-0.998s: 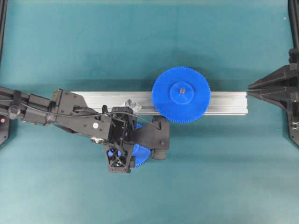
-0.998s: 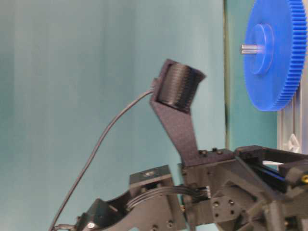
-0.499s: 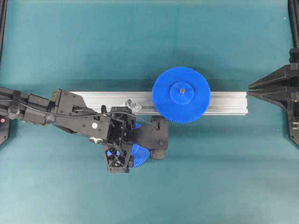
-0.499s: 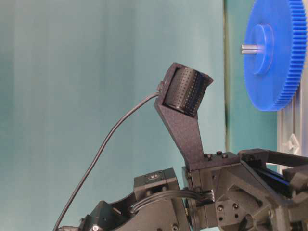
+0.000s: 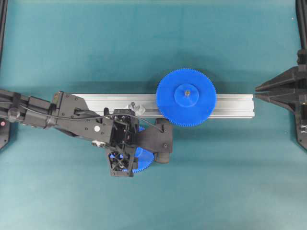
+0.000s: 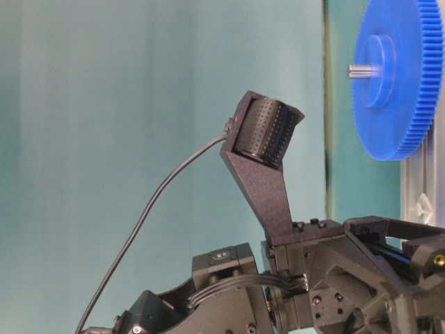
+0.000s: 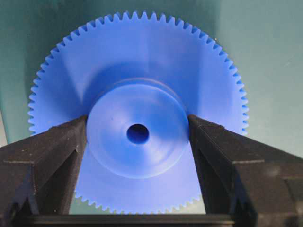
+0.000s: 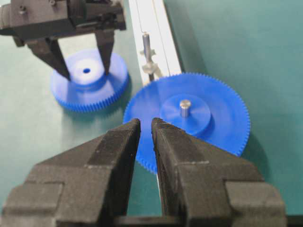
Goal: Insert the small gear onto the shaft.
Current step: 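Close the left gripper on the small blue gear's hub, then lift the small blue gear and carry it over the empty left shaft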
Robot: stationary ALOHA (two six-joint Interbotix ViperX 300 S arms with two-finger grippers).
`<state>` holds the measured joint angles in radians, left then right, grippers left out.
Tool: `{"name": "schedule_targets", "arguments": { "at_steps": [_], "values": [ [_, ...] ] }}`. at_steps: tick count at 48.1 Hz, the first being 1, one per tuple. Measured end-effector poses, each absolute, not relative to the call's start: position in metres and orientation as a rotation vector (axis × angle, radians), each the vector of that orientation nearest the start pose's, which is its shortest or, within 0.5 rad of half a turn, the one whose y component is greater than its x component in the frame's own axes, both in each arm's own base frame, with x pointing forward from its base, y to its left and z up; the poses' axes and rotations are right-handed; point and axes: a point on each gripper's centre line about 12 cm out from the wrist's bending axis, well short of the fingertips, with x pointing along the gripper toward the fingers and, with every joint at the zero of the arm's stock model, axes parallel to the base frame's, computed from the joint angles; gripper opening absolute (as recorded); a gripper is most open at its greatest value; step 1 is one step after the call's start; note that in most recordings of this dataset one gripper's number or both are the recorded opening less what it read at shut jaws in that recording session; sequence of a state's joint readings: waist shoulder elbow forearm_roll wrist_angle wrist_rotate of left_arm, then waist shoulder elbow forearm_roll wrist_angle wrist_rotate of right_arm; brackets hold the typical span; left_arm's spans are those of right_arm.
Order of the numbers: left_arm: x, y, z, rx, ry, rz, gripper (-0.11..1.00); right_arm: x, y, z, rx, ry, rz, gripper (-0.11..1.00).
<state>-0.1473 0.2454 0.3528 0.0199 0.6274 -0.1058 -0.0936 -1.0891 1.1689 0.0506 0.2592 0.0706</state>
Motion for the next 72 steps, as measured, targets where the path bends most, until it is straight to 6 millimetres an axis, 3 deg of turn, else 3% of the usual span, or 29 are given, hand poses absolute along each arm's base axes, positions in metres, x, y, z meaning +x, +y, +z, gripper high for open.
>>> {"name": "schedule_targets", "arguments": {
  "at_steps": [16,36,48,67,72],
  "values": [
    [0.412,-0.060,0.130,0.026,1.230,-0.067,0.72,0.168,-0.014,0.259,0.132,0.313,-0.099,0.27],
    [0.412,-0.060,0.179,0.034,1.235,-0.070,0.72,0.168,-0.014,0.258,0.137,0.318,-0.099,0.27],
    [0.403,-0.057,0.208,0.124,1.293,-0.125,0.72,0.167,-0.014,0.256,0.136,0.318,-0.099,0.27],
    [0.400,-0.004,0.247,0.103,1.211,-0.056,0.72,0.163,-0.015,0.255,0.133,0.309,-0.103,0.27],
    [0.397,0.012,0.250,0.111,1.203,-0.044,0.72,0.163,-0.015,0.254,0.136,0.310,-0.103,0.27]
  ]
}}
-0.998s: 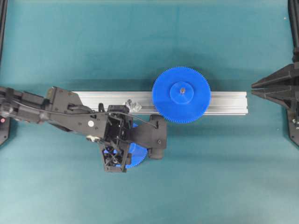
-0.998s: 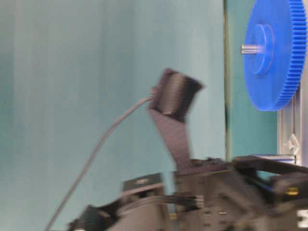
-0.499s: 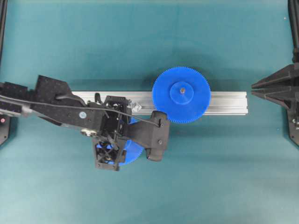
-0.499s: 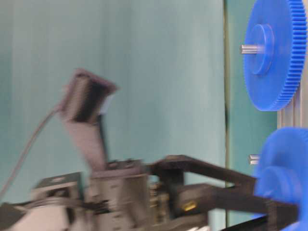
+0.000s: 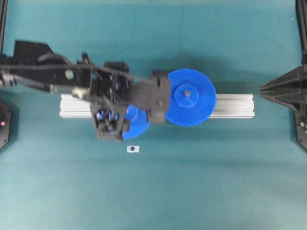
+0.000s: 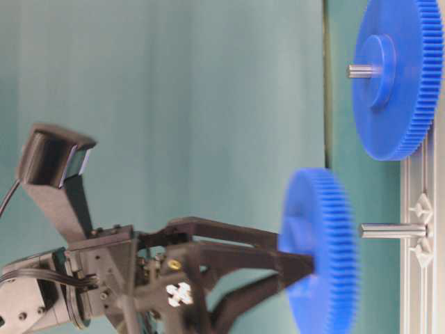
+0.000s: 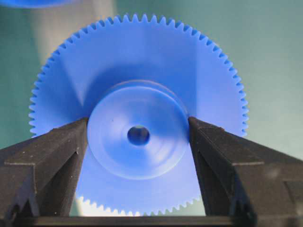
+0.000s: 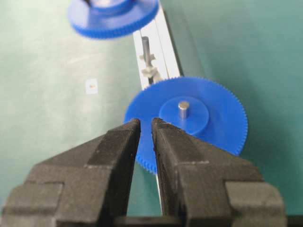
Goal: Insert the small gear onto the shaft.
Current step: 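Lift the small blue gear and carry it over the empty left shaft, then align the gear's bore with the shaft, meshing teeth with the large gear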
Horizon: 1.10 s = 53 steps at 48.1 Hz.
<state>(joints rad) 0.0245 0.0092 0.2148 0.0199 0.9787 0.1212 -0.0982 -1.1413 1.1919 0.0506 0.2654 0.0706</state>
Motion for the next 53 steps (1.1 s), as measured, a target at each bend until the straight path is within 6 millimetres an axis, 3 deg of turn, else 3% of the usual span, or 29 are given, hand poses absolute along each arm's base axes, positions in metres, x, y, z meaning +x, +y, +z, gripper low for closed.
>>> {"name": "schedule_targets", "arguments": {
  "at_steps": [11,20,35,53],
  "values": [
    [0.402,0.028,0.251,0.156,1.147,-0.047,0.72,0.163,-0.015,0.254,0.136,0.310,-0.104,0.27],
    [0.404,0.038,0.237,0.158,1.144,-0.035,0.72,0.163,-0.016,0.254,0.141,0.308,-0.110,0.27],
    [0.402,0.039,0.210,0.168,1.180,-0.048,0.72,0.163,-0.016,0.252,0.173,0.312,-0.118,0.27],
    [0.409,0.041,0.203,0.167,1.147,-0.041,0.72,0.163,-0.016,0.252,0.171,0.312,-0.118,0.27]
  ]
}}
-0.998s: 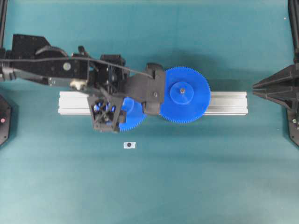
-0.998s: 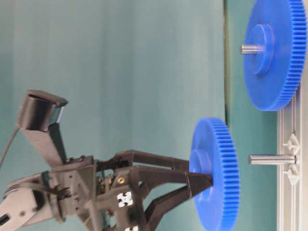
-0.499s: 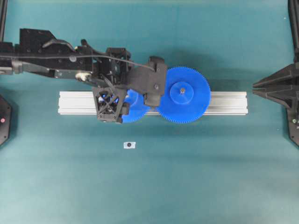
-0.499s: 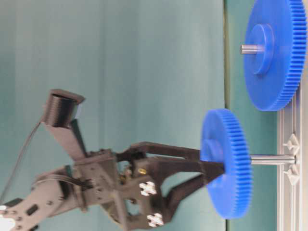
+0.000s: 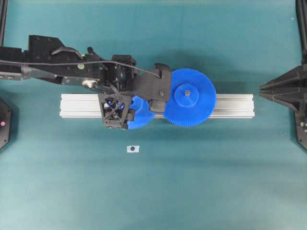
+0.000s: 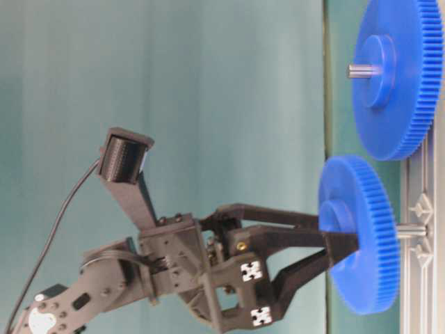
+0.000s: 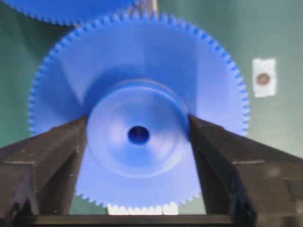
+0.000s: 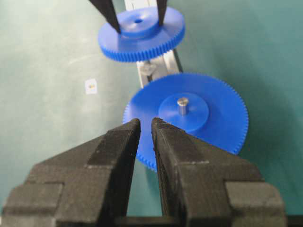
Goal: Insert the small gear onto the shaft.
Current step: 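Align the gear's bore with the shaft, meshing teeth with the large gear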
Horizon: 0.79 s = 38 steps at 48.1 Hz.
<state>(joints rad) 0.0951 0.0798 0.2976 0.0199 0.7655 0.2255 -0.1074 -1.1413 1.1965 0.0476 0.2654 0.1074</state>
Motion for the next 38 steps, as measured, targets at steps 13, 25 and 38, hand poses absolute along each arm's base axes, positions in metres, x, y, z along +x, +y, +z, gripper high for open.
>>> {"name": "schedule_targets", "arguments": {
  "at_steps": [13,25,38],
  "values": [
    [0.4105,0.0413,0.2018,0.163,1.149,-0.039,0.72,0.1628,-0.0162,0.2526,0.174,0.310,-0.120,0.27],
    [0.4139,0.0442,0.2025,0.161,1.144,-0.034,0.72,0.1626,-0.0168,0.2513,0.172,0.313,-0.123,0.27],
    [0.4137,0.0455,0.2029,0.158,1.152,-0.032,0.72,0.1626,-0.0170,0.2513,0.172,0.313,-0.125,0.27]
  ]
}}
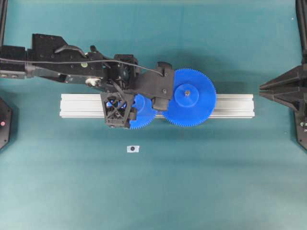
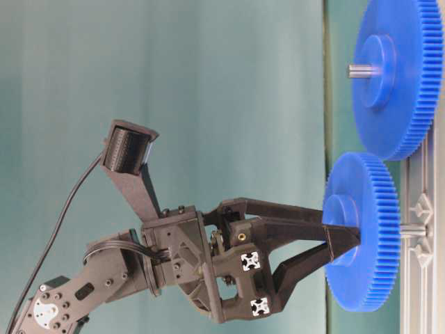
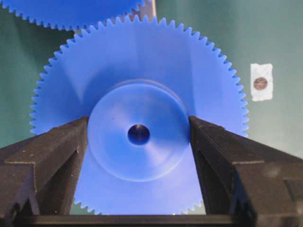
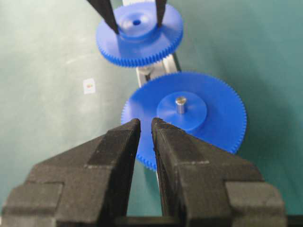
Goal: Insert the small gear onto the shaft.
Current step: 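Align the gear's bore with the shaft, meshing teeth with the large gear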
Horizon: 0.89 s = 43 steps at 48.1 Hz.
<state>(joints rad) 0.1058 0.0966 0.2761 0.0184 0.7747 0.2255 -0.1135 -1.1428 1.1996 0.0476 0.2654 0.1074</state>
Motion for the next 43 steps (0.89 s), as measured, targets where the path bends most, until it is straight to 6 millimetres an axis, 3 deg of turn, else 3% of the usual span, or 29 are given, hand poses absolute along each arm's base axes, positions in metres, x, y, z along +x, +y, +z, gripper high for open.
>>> {"name": "schedule_targets", "arguments": {
  "at_steps": [43],
  "values": [
    [0.4174,0.0459,0.2025,0.150,1.154,-0.027,0.72,0.1624,-0.0172,0.2498,0.175,0.314,-0.126,0.27]
  ]
}}
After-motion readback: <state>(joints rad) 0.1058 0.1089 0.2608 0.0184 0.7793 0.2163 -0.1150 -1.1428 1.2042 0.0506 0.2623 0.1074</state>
